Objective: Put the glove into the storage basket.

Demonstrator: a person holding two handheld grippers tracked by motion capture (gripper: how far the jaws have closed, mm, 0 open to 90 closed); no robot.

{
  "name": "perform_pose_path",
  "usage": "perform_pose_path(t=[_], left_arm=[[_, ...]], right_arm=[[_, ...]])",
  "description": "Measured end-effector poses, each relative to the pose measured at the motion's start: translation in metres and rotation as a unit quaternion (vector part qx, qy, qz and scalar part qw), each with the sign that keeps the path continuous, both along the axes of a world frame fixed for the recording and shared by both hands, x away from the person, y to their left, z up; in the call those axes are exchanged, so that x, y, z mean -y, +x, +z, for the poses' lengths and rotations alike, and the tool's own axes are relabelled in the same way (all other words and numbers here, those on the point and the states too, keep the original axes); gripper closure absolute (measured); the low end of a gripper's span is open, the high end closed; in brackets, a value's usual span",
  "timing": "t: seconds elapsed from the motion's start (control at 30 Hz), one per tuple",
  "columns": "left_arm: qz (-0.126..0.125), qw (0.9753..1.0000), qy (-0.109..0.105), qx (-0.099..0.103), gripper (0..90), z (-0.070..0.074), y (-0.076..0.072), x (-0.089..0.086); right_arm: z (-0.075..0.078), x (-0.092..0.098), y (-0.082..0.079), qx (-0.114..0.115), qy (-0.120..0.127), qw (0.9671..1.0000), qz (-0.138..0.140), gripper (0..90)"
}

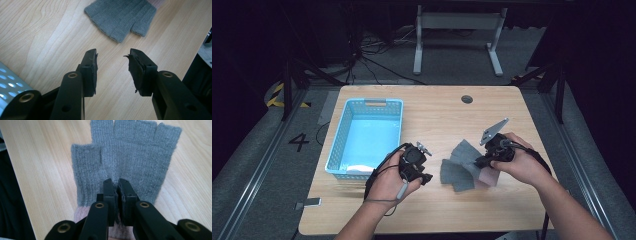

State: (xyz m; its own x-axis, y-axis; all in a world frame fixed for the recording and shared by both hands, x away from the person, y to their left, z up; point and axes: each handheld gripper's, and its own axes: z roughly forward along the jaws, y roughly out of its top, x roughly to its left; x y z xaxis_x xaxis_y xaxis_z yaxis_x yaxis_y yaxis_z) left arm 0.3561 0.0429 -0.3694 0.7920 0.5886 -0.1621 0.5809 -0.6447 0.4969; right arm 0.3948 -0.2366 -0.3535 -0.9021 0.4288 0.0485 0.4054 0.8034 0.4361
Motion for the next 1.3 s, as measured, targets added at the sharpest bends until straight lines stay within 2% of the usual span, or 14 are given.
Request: perform_pose_path(t=[0.03, 0.3, 0.63, 0.83, 0.9, 0.97, 1.03, 1.13, 1.23, 1.3], left_arm=[[0.0, 1.0, 0.0, 0.0, 59.1, 0.0, 0.0, 0.0], [-0.003, 0.9999, -0.003, -0.015, 59.3, -0.01, 0.003, 0.003], [-0.01, 0.9999, -0.004, -0.01, 59.2, -0.019, 0.006, 0.01], [-0.017, 0.9997, -0.014, -0.01, 61.1, -0.025, 0.008, 0.015], [-0.021, 0.9997, -0.012, -0.009, 63.0, -0.028, 0.009, 0.017], [-0.026, 0.9996, -0.012, -0.005, 65.3, -0.031, 0.009, 0.019], [-0.03, 0.9993, -0.022, -0.011, 66.6, -0.033, 0.011, 0.02], [-0.035, 0.9989, -0.029, -0.011, 67.6, -0.034, 0.012, 0.022], [-0.036, 0.999, -0.023, -0.015, 69.6, -0.035, 0.014, 0.024], [-0.035, 0.9989, -0.006, -0.03, 72.9, -0.035, 0.014, 0.025]], right_arm=[[-0.004, -0.003, 0.0, -0.002, -0.007, 0.9999, 0.011, 85.4], [-0.021, -0.012, 0.0, -0.012, -0.023, 0.9994, 0.024, 85.3], [-0.038, -0.025, -0.002, -0.015, -0.042, 0.9979, 0.047, 85.0], [-0.049, -0.026, -0.006, -0.013, -0.051, 0.9974, 0.05, 81.9], [-0.053, -0.027, -0.008, -0.008, -0.053, 0.9977, 0.041, 80.1], [-0.056, -0.028, -0.011, 0.001, -0.05, 0.9979, 0.041, 76.9], [-0.056, -0.027, -0.014, 0.01, -0.042, 0.9983, 0.038, 74.6], [-0.051, -0.022, -0.02, 0.016, -0.019, 0.9993, 0.026, 70.7], [-0.042, -0.014, -0.025, 0.021, 0.01, 0.9997, 0.004, 69.3], [-0.036, -0.007, -0.026, 0.025, 0.032, 0.9991, -0.013, 68.6]])
